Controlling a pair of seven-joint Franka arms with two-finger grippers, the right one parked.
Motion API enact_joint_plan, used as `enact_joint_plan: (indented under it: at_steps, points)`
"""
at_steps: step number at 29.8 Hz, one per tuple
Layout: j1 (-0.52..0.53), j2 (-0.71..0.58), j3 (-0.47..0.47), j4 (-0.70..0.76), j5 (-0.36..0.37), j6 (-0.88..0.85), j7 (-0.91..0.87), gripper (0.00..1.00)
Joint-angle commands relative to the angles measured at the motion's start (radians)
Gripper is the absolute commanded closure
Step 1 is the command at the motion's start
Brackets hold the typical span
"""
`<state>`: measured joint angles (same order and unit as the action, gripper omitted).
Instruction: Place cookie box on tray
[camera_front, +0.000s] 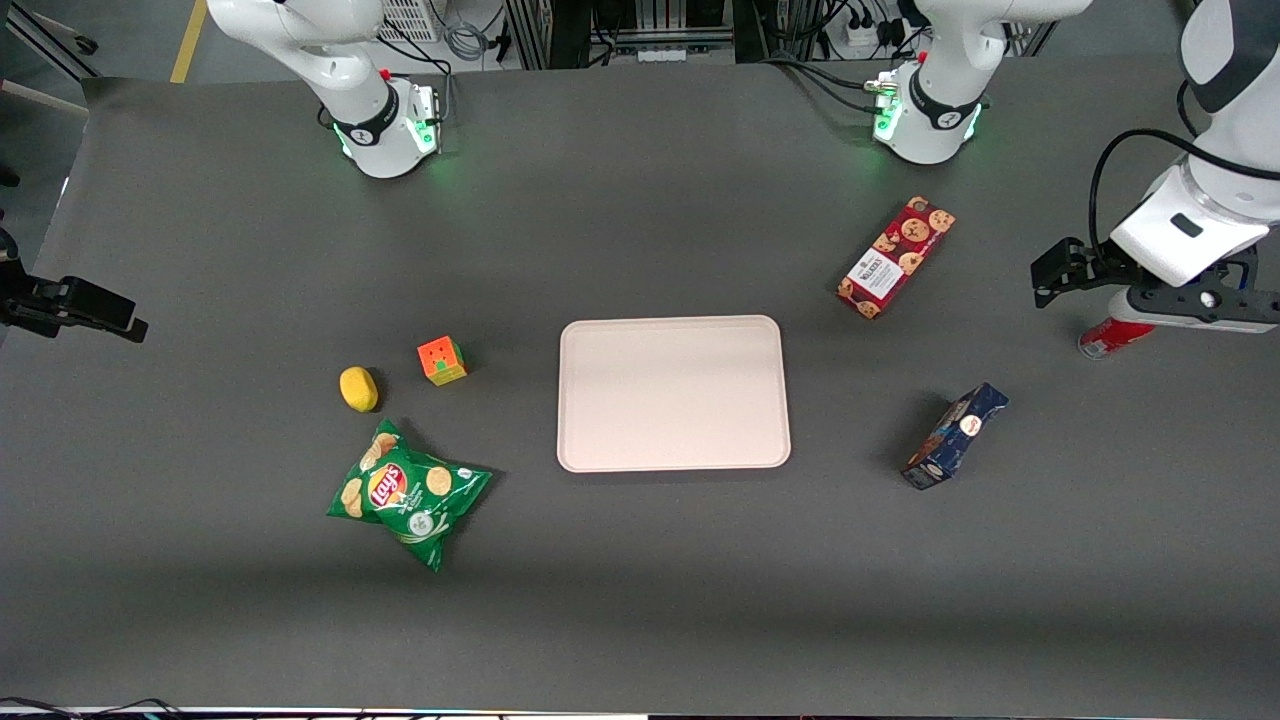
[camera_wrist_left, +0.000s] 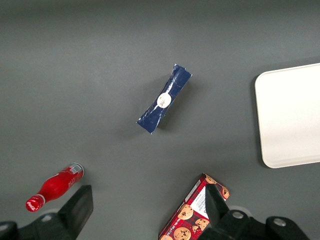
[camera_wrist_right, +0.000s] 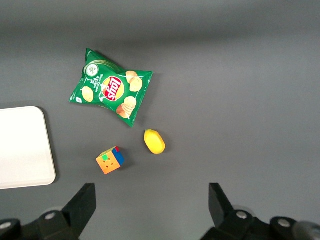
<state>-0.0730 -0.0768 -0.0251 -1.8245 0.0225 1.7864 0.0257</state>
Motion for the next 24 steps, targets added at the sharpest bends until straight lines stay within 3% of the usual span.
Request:
enact_joint_plan:
  at_steps: [1, 24]
  points:
    - [0.001, 0.008, 0.001, 0.024, 0.011, -0.024, 0.013, 0.0]
    - [-0.002, 0.015, -0.001, 0.047, 0.011, -0.051, 0.013, 0.0]
